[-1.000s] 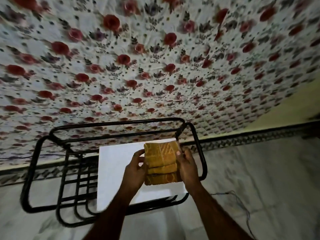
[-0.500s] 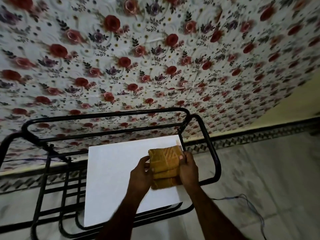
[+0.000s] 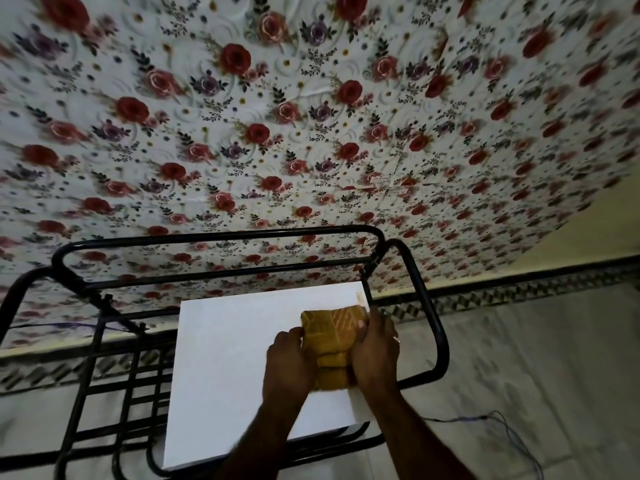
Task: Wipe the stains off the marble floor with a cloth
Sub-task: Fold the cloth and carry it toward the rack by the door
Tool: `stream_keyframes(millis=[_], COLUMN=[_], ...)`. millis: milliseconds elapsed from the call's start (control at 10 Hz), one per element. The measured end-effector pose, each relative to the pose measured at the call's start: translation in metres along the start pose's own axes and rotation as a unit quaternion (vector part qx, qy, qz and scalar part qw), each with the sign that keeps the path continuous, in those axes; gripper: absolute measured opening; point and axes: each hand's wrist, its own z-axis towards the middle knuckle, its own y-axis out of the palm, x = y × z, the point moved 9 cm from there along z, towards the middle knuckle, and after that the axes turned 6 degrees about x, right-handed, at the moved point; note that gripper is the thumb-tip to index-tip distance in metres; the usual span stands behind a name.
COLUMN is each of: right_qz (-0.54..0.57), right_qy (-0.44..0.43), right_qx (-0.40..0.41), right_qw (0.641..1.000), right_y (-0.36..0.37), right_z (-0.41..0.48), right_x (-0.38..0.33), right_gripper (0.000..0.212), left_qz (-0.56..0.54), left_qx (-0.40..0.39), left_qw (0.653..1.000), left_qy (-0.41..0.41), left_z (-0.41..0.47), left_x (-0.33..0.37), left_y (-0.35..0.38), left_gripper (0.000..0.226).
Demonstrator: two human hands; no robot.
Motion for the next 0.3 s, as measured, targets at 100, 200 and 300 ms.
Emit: stream_keyframes(millis=[100, 200, 300], right_qz=[0.067, 0.105, 0.156], right_qy=[-0.041, -0.057, -0.092], right_qx=[0.012, -0.003, -0.006], right_qw=[0.997, 0.993, 0.983], right_y=[-0.014, -0.030, -0.064], right_z=[-0.015, -0.032, -0.055], right_x=[-0.025, -0.057, -0.105], right_gripper=[0.048, 0.060, 0.068], left_qz=[0.039, 0.029, -0.011], left_qx=[0.043, 0.117, 0.172], left_qw=[0.998, 0.991, 0.983], left_qy=[0.024, 0.061, 0.057], left_z=[-0.001, -0.009, -0.026], left_x=[0.010, 0.029, 0.045], left_y=[-0.025, -0.076, -0.143], left_gripper=[0.047, 0.055, 0.049])
